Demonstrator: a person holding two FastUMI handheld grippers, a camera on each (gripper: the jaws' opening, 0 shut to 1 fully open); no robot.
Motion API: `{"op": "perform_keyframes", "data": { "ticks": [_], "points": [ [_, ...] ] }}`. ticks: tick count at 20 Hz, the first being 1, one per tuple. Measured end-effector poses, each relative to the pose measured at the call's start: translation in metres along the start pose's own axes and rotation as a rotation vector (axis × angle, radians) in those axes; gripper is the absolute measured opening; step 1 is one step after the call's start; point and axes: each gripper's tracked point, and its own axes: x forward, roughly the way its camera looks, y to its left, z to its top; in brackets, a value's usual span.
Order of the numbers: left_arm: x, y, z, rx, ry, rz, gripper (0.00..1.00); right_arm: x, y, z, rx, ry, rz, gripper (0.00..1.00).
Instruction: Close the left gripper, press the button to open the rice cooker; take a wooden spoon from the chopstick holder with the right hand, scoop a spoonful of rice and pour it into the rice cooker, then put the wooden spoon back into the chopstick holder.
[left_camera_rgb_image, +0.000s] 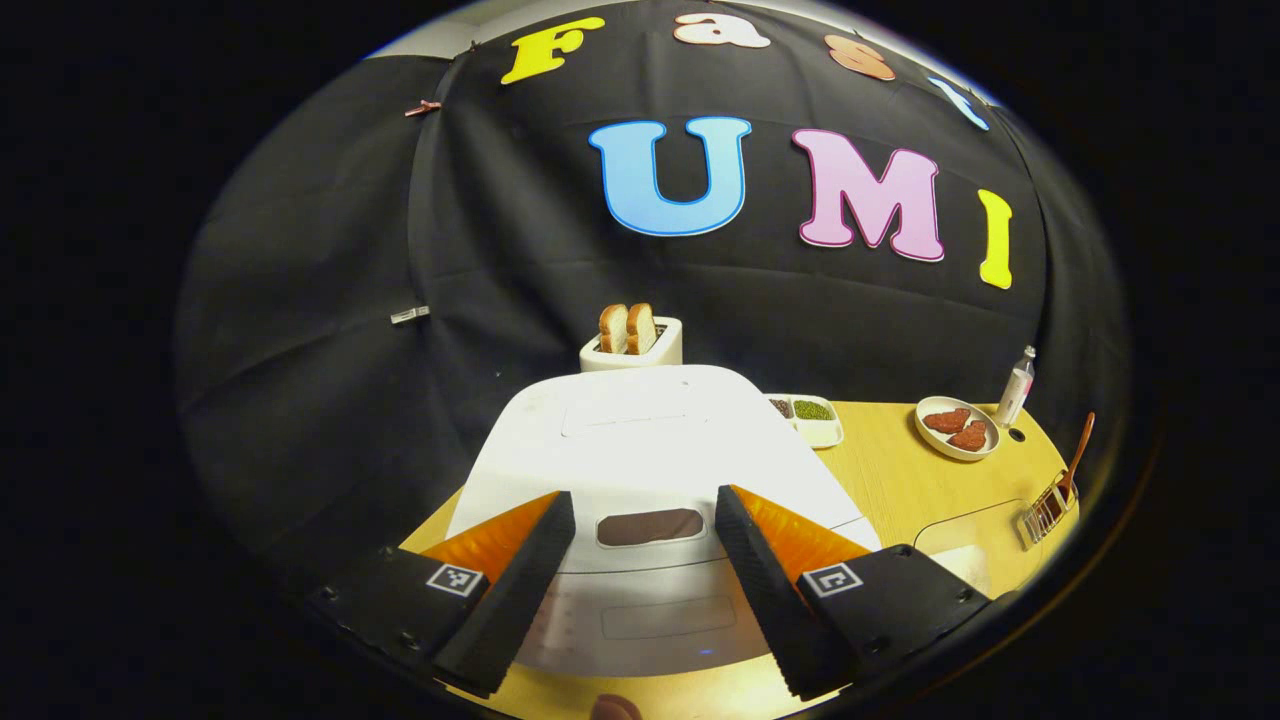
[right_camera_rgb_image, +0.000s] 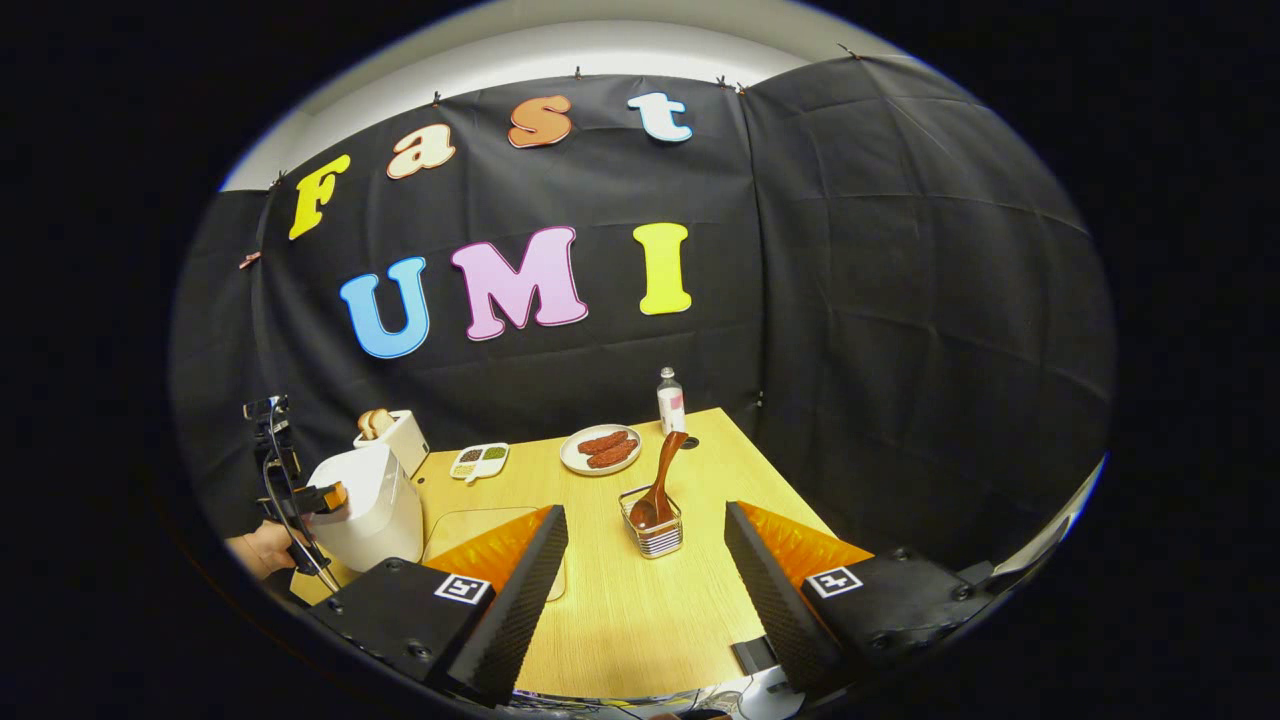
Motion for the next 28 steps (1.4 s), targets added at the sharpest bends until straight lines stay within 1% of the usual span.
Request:
{"op": "perform_keyframes", "data": {
  "ticks": [2,6,8,9,13,16,19,20,25,28],
  "points": [
    [0.000,-0.001,0.000,-0.017,0.001,-0.001,1.00,0.000,0.003,0.000,0.006,0.000,0.004,0.99],
    [-0.003,0.001,0.006,-0.001,-0.004,-0.005,0.99,-0.002,0.005,0.005,-0.008,-0.011,0.011,0.98],
    [-0.006,0.000,0.018,-0.014,-0.035,-0.023,0.98,-0.003,0.009,0.010,-0.023,-0.024,0.016,0.98],
    [-0.010,-0.002,0.026,-0.016,-0.055,-0.041,0.95,-0.003,0.011,0.012,-0.029,-0.030,0.019,0.98],
    [-0.057,-0.008,0.067,-0.020,-0.193,-0.133,0.95,-0.001,0.025,0.024,-0.065,-0.061,0.035,0.98],
    [-0.094,-0.007,0.095,-0.030,-0.288,-0.184,0.95,0.002,0.041,0.042,-0.091,-0.099,0.056,0.98],
    [-0.130,0.004,0.113,-0.046,-0.343,-0.217,0.95,0.004,0.059,0.063,-0.109,-0.146,0.071,0.98],
    [-0.140,0.011,0.109,-0.049,-0.363,-0.227,0.95,0.004,0.066,0.070,-0.117,-0.165,0.074,0.98],
    [-0.203,0.036,0.143,-0.067,-0.464,-0.253,0.94,0.001,0.098,0.094,-0.178,-0.240,0.092,0.98],
    [-0.233,0.054,0.151,-0.092,-0.495,-0.261,0.93,0.000,0.104,0.105,-0.188,-0.280,0.064,0.99]
  ]
}}
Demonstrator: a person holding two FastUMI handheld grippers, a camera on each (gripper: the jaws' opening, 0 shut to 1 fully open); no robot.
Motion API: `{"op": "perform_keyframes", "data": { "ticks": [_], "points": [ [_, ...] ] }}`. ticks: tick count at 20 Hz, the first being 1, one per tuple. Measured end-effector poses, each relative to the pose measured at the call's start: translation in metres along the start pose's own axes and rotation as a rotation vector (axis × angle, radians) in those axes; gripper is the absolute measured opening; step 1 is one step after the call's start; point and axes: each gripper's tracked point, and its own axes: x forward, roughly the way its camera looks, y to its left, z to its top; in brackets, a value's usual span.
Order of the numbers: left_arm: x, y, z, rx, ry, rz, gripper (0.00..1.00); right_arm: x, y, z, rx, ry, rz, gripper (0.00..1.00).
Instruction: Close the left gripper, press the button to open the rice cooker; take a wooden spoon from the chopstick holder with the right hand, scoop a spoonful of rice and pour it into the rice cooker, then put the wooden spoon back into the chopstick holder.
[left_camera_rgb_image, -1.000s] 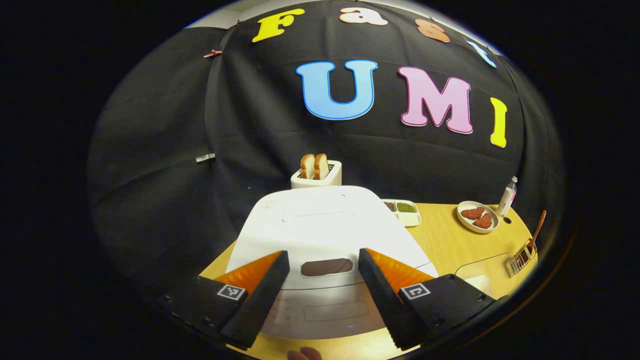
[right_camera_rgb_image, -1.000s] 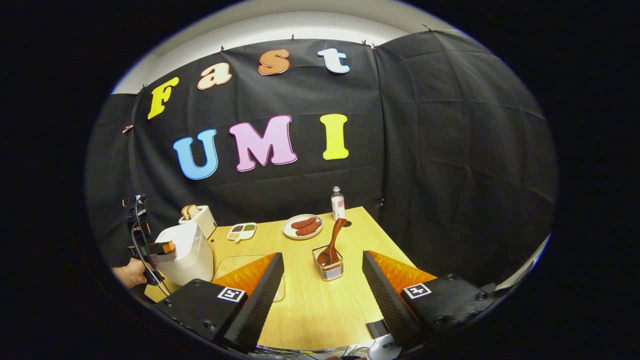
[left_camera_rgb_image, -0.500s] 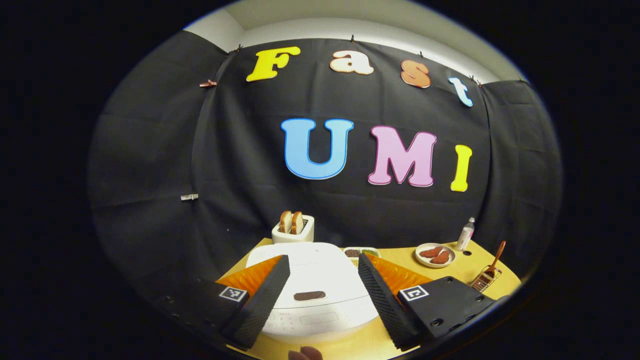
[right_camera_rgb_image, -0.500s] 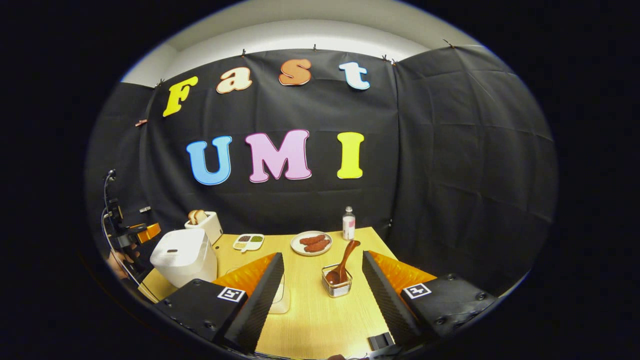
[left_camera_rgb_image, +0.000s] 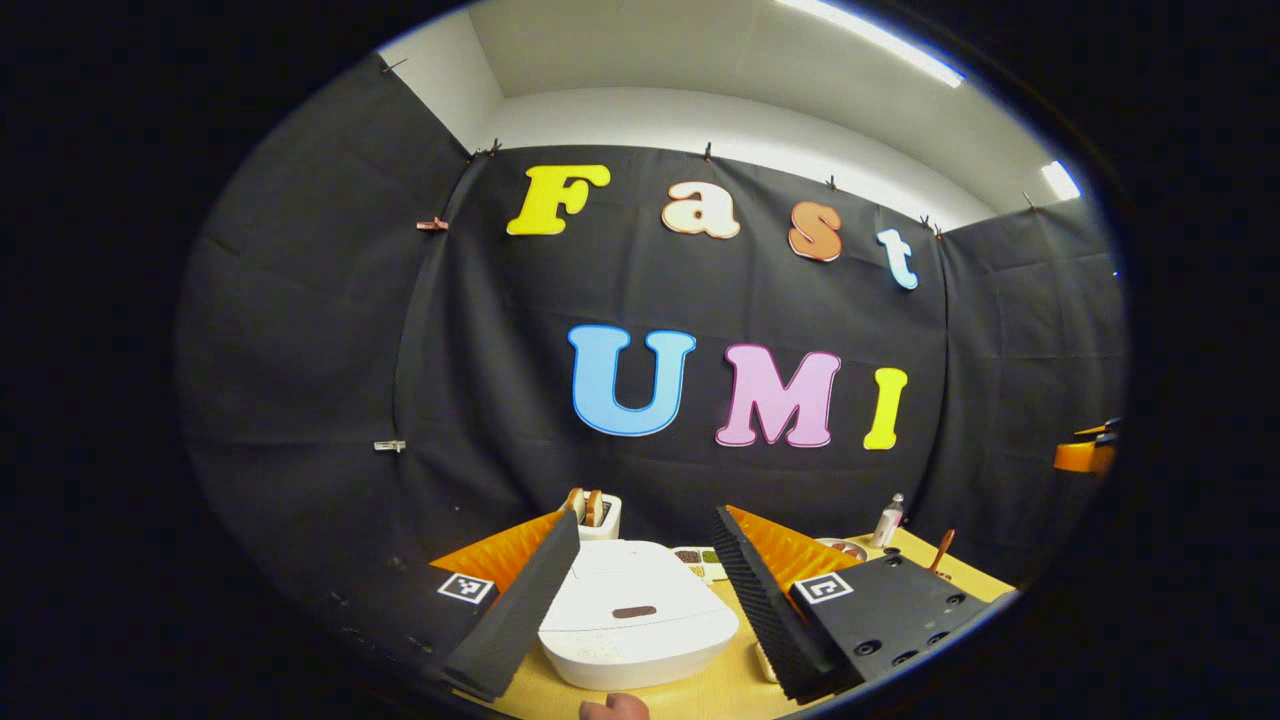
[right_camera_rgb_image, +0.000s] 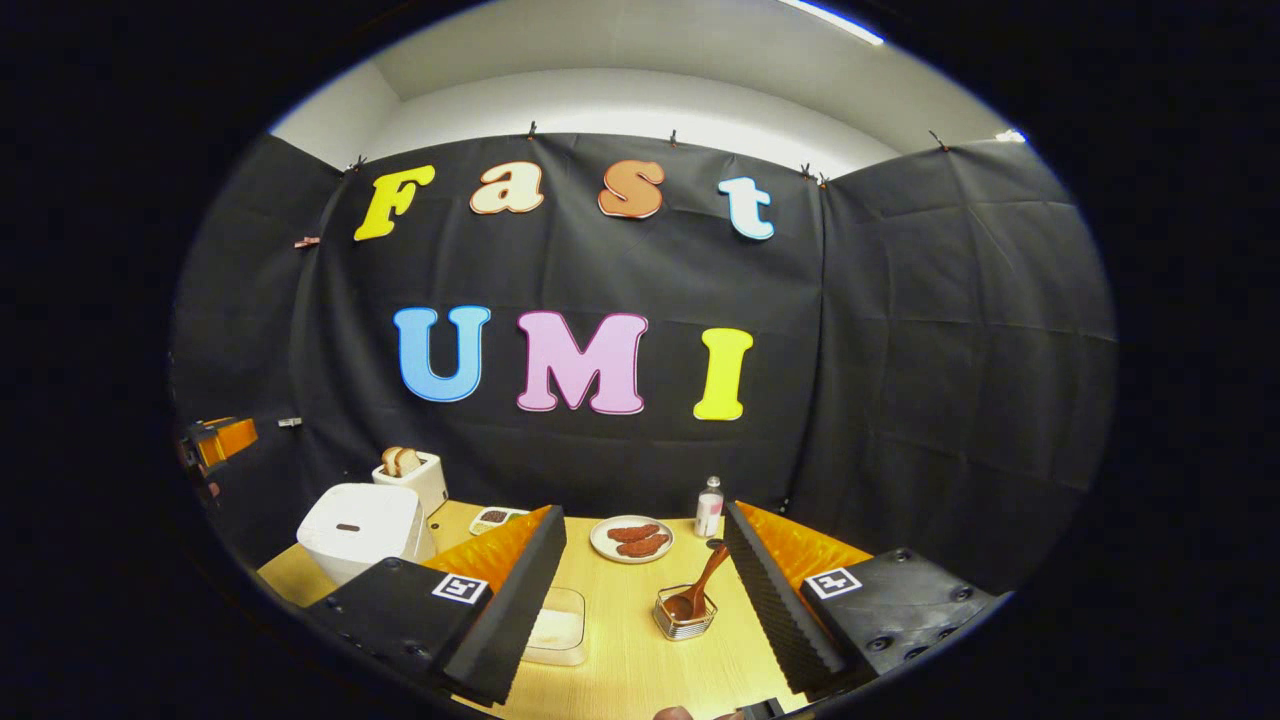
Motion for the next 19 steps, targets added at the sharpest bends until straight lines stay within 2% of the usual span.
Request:
{"op": "perform_keyframes", "data": {
  "ticks": [7,11,15,19],
  "points": [
    [-0.054,0.011,0.021,-0.002,-0.042,-0.024,0.95,-0.001,0.024,0.002,0.000,-0.010,0.016,0.99],
    [-0.063,0.020,0.021,0.030,-0.037,0.006,0.94,0.000,0.043,0.005,0.034,-0.024,0.054,0.99],
    [-0.064,0.025,0.018,0.040,-0.025,0.026,0.94,-0.005,0.050,0.030,-0.038,-0.137,0.052,0.99],
    [-0.062,0.029,0.014,0.029,-0.012,0.034,0.94,-0.007,0.058,0.034,-0.101,-0.155,0.058,0.99]
  ]
}}
